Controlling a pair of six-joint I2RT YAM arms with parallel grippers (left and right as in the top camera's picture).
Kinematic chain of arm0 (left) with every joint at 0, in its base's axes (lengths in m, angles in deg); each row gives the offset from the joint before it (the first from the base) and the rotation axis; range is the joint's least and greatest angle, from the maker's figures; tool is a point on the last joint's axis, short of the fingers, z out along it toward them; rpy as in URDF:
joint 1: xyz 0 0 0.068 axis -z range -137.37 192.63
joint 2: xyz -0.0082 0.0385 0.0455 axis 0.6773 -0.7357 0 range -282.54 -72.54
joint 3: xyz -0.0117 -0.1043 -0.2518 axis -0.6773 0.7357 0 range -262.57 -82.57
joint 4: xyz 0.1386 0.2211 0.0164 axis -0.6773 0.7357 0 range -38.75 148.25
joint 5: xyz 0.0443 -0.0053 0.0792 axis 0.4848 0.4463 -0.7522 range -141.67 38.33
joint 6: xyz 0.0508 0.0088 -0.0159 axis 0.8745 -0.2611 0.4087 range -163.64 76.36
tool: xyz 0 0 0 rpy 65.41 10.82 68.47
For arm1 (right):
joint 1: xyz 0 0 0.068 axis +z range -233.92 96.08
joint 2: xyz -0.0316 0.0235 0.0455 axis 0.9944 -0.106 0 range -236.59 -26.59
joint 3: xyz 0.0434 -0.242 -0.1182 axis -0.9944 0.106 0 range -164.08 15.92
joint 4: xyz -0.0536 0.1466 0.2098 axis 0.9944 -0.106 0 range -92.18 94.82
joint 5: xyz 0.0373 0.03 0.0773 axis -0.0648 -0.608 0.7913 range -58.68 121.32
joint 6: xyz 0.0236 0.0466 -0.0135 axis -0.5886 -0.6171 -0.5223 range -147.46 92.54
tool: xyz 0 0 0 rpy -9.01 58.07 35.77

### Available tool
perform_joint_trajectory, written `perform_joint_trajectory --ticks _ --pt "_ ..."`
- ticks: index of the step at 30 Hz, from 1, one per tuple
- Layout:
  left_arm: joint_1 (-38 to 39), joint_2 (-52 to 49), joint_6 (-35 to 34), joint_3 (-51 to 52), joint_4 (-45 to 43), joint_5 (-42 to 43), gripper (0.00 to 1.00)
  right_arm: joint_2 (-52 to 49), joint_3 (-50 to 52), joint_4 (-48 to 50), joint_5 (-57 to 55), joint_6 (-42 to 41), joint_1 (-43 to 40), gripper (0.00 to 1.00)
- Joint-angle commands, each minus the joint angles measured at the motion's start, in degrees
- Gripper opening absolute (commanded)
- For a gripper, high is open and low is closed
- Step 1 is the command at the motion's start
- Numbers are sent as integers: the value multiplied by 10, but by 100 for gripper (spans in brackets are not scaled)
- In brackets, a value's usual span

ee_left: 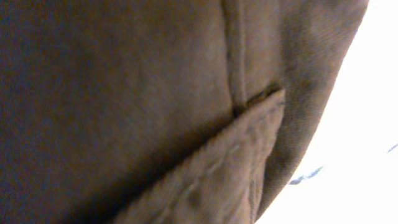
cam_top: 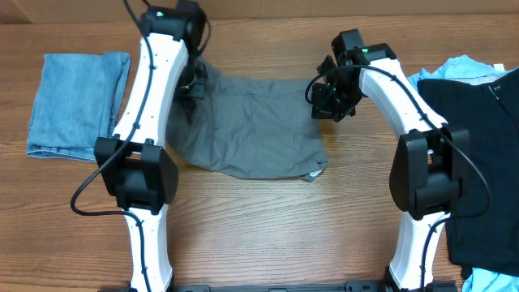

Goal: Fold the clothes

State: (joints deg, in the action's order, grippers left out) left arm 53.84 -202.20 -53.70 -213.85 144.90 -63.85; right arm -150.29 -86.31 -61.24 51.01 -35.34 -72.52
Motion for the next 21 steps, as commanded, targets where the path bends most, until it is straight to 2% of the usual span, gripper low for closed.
perform_joint_trajectory --ticks 1,14,21 --pt "33 2 6 -17 10 -20 8 25 -5 -3 -23 11 -19 4" --pt "132 2 9 -17 -9 -17 12 25 35 1 -30 22 -49 4" --pt "146 1 -3 -17 -42 -9 7 24 108 58 5 22 -49 4"
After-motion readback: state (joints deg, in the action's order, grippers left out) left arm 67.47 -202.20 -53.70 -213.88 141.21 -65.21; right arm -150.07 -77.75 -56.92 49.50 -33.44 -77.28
